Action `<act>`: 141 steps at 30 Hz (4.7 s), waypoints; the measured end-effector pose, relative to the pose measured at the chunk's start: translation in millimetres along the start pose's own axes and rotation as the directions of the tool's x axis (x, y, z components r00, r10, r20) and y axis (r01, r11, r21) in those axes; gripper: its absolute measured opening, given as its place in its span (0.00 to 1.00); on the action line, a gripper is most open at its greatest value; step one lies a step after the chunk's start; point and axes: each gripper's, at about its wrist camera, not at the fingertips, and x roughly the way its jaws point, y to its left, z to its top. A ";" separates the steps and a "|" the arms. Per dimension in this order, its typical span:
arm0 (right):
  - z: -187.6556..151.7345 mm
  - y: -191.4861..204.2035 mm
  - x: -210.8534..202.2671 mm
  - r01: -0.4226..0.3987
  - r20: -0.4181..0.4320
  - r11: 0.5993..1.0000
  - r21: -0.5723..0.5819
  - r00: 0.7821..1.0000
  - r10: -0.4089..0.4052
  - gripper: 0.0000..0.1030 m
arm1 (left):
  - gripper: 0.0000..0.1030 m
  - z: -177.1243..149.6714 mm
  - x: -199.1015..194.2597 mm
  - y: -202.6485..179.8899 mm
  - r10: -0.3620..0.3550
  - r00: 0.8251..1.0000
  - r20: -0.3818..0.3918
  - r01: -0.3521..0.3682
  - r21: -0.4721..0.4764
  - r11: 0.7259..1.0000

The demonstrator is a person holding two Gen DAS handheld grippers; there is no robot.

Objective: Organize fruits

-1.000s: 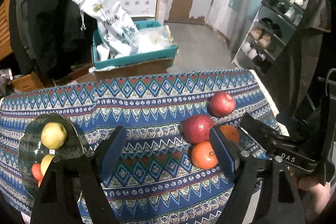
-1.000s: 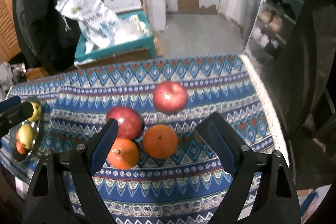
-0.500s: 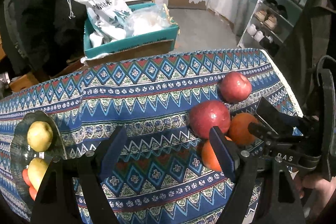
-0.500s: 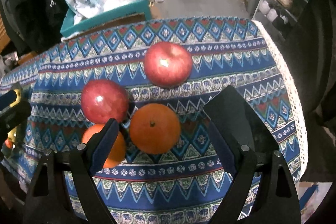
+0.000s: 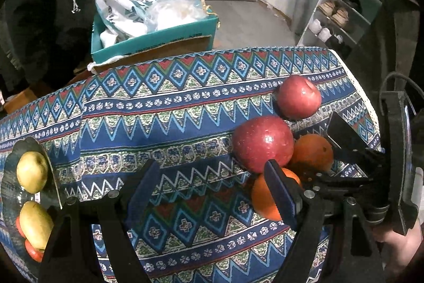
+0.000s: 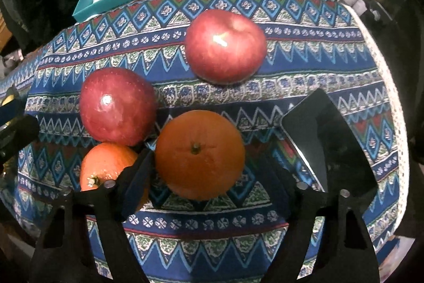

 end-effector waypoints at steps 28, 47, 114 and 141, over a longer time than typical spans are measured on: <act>-3.9 -55.1 -27.5 0.092 0.081 0.987 0.134 0.991 -0.104 0.66 | 0.80 24.1 58.6 -49.5 -0.070 0.989 -0.131 0.072 0.008 0.997; -6.7 -60.0 -23.3 0.096 0.075 0.987 0.130 0.991 -0.106 0.66 | 0.76 18.4 85.9 -59.2 -0.063 0.984 -0.169 0.071 0.043 0.997; 6.0 57.0 -220.6 0.045 0.476 0.997 -0.061 0.879 -0.010 0.66 | 0.76 8.8 -186.6 24.3 0.001 0.950 0.313 -0.006 0.017 1.000; 30.8 181.6 -207.4 -0.041 0.445 0.969 -0.244 0.883 0.150 0.66 | 0.76 -15.2 -206.4 124.6 0.106 0.940 0.324 -0.052 -0.171 0.984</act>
